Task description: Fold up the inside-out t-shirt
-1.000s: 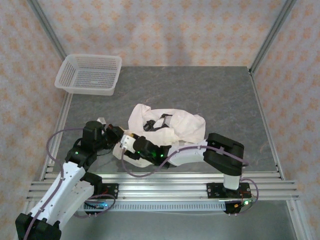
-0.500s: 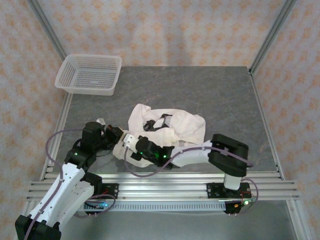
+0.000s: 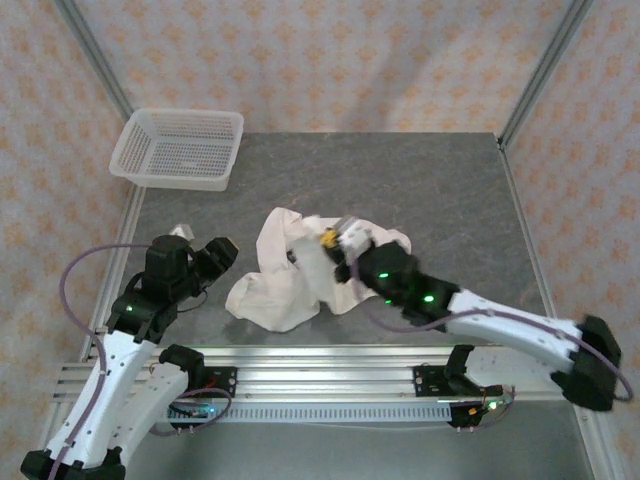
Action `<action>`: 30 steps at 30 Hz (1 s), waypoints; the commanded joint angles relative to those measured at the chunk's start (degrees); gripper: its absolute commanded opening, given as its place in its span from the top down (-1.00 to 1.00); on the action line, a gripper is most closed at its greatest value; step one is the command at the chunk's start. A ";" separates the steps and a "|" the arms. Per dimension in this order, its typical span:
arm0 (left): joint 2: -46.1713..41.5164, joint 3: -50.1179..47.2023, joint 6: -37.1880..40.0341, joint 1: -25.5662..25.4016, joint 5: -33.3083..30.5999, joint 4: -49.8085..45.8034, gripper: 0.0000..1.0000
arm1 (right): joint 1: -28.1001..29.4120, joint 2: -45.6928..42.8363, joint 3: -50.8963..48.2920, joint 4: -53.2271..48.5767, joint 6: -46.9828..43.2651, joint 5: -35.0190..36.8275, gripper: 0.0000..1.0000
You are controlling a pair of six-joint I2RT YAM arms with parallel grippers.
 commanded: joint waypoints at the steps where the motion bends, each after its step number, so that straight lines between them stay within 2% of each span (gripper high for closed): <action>1: 3.57 -1.12 4.78 0.38 -4.25 -8.01 -0.33 | -2.31 -8.66 -0.60 -6.40 2.14 1.06 1.00; 7: 15.99 -2.12 7.35 0.32 -5.64 -2.64 -0.35 | -2.55 -17.38 -1.30 -12.27 4.08 4.20 1.00; 10: 23.01 -2.02 9.17 -0.10 0.67 5.47 -0.34 | -2.56 -19.29 -2.64 -13.06 4.83 2.43 1.00; 16: 38.44 0.72 10.21 -6.79 5.81 12.88 -0.34 | -2.54 -20.50 -4.08 -13.39 6.63 3.21 1.00; 19: 43.24 0.73 8.99 -10.44 5.63 15.37 -0.30 | -2.54 -20.50 -3.95 -14.10 6.48 4.28 1.00; 21: 45.42 0.88 8.48 -11.51 4.70 15.25 -0.12 | -2.56 -20.50 -3.95 -14.33 6.52 5.04 1.00; 22: 46.28 0.92 8.37 -11.86 3.72 14.72 0.04 | -2.55 -20.50 -3.94 -14.55 6.64 5.33 1.00; 24: 47.45 1.00 8.36 -11.98 2.58 13.44 0.48 | -2.54 -20.50 -3.79 -14.78 6.73 5.93 1.00; 25: 47.70 1.09 8.36 -11.98 1.93 12.62 0.82 | -2.59 -20.50 -3.60 -14.81 6.87 6.57 1.00; 26: 47.64 1.30 8.45 -11.95 1.48 11.84 1.00 | -2.54 -20.50 -3.31 -15.03 6.96 7.36 1.00; 30: 42.31 4.45 9.12 -11.18 -1.19 6.44 1.00 | -2.56 -20.67 -1.27 -15.54 7.33 12.56 1.00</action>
